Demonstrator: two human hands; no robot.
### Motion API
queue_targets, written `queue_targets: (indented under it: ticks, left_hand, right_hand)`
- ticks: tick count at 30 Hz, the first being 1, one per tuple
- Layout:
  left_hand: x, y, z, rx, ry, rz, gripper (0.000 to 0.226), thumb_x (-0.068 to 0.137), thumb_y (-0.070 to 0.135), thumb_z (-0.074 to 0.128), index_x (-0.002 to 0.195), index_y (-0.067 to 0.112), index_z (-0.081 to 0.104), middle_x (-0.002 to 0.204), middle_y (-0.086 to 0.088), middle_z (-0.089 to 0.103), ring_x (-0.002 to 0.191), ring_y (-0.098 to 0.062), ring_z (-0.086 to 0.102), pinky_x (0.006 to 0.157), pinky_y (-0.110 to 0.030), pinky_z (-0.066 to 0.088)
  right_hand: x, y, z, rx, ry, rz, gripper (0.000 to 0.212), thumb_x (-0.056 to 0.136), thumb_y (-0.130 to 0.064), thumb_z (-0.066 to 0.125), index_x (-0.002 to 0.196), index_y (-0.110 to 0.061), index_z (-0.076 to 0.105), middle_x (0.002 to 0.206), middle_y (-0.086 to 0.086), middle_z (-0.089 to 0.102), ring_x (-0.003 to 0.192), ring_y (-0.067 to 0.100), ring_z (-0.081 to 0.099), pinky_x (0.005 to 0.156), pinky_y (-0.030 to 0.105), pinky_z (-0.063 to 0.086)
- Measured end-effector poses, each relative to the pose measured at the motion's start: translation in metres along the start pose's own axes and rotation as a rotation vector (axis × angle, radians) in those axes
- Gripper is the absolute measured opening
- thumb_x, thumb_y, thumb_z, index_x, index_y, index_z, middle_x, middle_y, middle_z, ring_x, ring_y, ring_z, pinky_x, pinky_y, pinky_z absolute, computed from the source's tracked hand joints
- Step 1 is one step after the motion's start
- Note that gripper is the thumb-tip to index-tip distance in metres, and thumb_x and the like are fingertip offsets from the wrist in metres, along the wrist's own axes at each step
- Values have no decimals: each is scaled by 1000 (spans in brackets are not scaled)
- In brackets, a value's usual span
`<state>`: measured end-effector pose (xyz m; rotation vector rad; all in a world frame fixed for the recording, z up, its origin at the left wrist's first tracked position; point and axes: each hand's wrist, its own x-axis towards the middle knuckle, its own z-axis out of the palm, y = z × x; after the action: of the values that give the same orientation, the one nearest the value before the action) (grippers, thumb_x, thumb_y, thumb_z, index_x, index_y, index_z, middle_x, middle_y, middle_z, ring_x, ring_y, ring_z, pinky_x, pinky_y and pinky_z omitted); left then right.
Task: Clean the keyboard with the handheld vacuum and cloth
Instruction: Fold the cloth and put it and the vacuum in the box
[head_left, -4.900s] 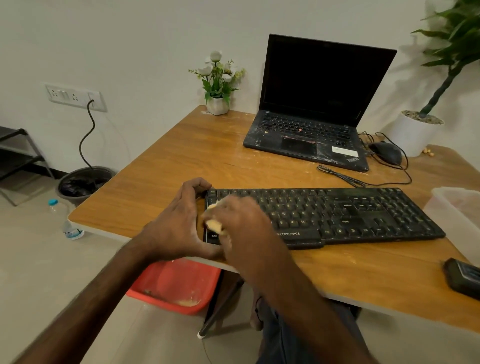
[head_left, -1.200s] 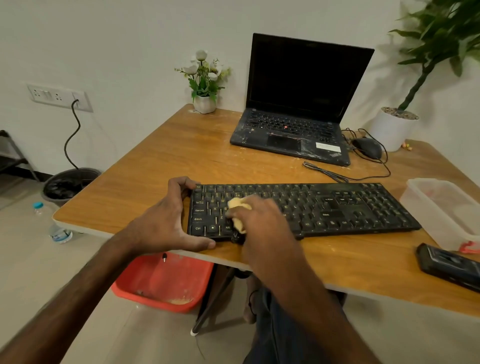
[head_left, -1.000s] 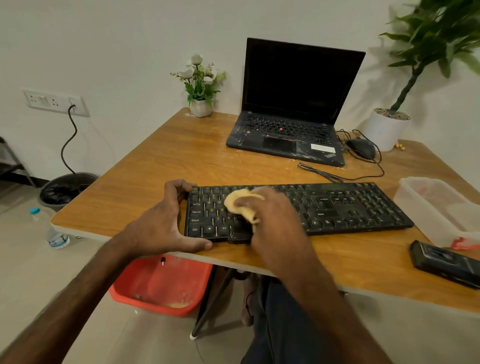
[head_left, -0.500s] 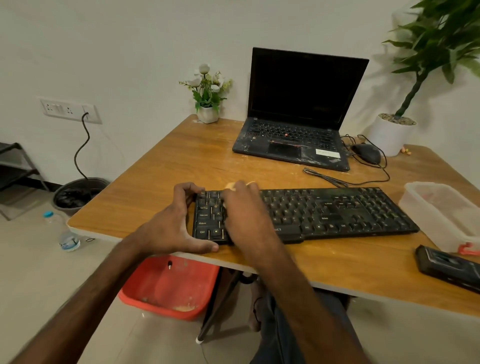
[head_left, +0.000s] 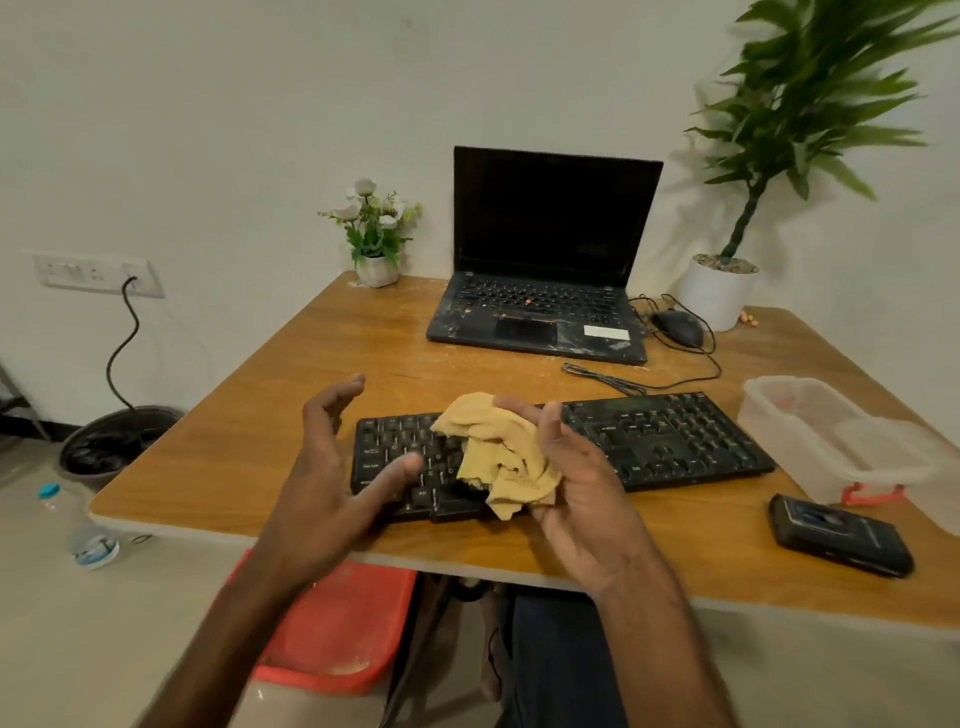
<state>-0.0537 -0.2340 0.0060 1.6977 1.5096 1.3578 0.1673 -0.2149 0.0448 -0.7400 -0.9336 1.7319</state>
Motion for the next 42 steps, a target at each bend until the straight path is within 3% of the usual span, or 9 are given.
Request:
queue_targets:
  ticks: [4,8,12,19,25,29,35,39,42]
  left_hand:
    - [11,51,53,-20,40,-11,71,87,71,53,144,36,29,142,13,46,121,-2,54,95,-34,54]
    - [24,94,96,-480,-180,-306,53,94,49,54,136,18,47,111,-1,72,89,-5,72,68,-19,56]
    - [27,105,129,-692,-221,-351,39,88,30,71,121,10,65,106,-14,75,96,-26,73,76,-35,61]
    - [34,124,189,-705,-9,-314,27,91,16,71,117,15,64,110,-11,74,98,-28,73,79,-45,62]
    - [46,141,220,-782,52,-419,41,87,19,75,122,10,55,106,-14,73,87,-28,75,65,-38,63]
    - [49,146,228,-768,-62,-390,43,85,17,77,122,11,55,109,-12,72,85,-22,75,63,-32,61]
    - [50,154,228,-774,-240,-254,46,87,23,71,129,19,53,107,-6,75,90,-18,74,62,-28,62]
    - [49,162,233,-688,-289,-357,80,67,51,74,135,19,44,109,-3,72,76,-6,73,60,-22,58]
    - [47,161,232,-749,-339,-473,89,63,44,79,139,20,39,112,-7,70,83,-16,75,65,-28,61]
  right_hand:
    - [-9,-13,-12,213,-28,-131,35,96,-10,51,130,-13,56,124,16,67,105,31,67,72,34,60]
    - [-20,-30,-24,127,14,-292,42,80,5,66,117,-10,53,118,14,69,100,30,68,69,36,61]
    - [-27,-38,-42,79,228,-432,25,89,5,59,109,-10,54,106,10,72,87,23,71,59,30,58]
    - [-27,-36,-85,-391,516,-548,22,91,-11,69,105,-26,64,101,-4,70,96,16,67,83,39,57]
    - [-50,-53,-113,-570,283,-396,53,80,-36,76,128,-40,54,115,-22,66,108,-1,62,87,26,56]
    - [-50,-59,-133,-648,548,-522,35,90,-22,71,122,-34,61,109,-13,70,100,2,66,86,33,58]
    - [-50,-82,-138,-277,630,-344,26,104,-27,48,100,-27,74,90,-5,77,78,9,70,58,26,54]
    - [-54,-89,-142,-230,595,-391,35,102,-14,47,98,-33,76,100,-7,76,92,10,70,70,25,54]
    - [-56,-92,-141,-109,537,-370,33,103,-12,42,113,-21,71,105,2,76,102,20,70,80,33,57]
